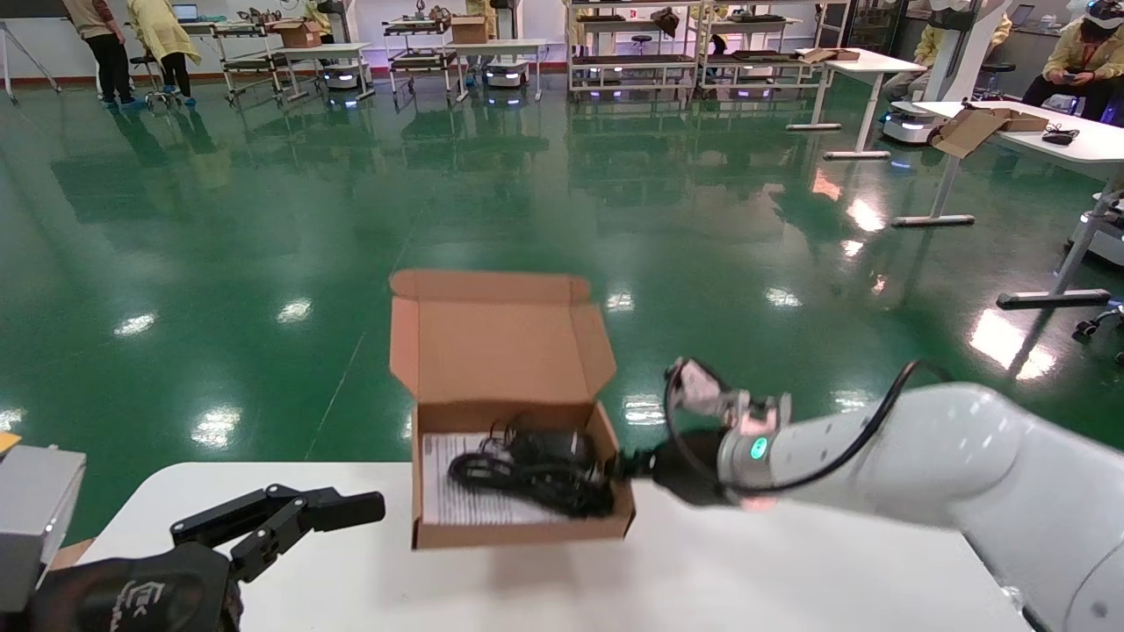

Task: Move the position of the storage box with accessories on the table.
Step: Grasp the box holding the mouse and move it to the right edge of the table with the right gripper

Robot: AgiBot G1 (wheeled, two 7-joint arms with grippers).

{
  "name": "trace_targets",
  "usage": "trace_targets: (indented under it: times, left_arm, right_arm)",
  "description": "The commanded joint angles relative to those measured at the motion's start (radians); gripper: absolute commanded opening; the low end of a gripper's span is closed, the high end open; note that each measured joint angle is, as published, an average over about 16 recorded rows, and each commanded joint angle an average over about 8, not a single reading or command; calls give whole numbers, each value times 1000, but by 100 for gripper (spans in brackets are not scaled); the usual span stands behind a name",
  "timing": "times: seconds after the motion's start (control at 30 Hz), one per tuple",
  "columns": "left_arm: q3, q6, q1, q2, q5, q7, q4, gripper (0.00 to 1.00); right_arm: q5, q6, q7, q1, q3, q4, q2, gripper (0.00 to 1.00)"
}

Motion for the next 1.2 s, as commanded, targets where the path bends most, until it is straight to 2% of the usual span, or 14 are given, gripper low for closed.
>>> trace_targets:
  times: [0.03,0.37,0.8,1.2]
  left_arm:
    - [0,0,0,0,0,0,0,100]
    - [0,0,0,0,0,0,0,100]
    - [0,0,0,0,0,0,0,100]
    - [0,0,0,0,0,0,0,100]
  right_arm:
    - [8,-16,-19,26,8,-15,3,0]
    - [41,-81,-133,146,45,-128,55,0]
    - [43,-178,-279,222,55,-217,205,0]
    - [80,-231,-546,226,88,-188,349,0]
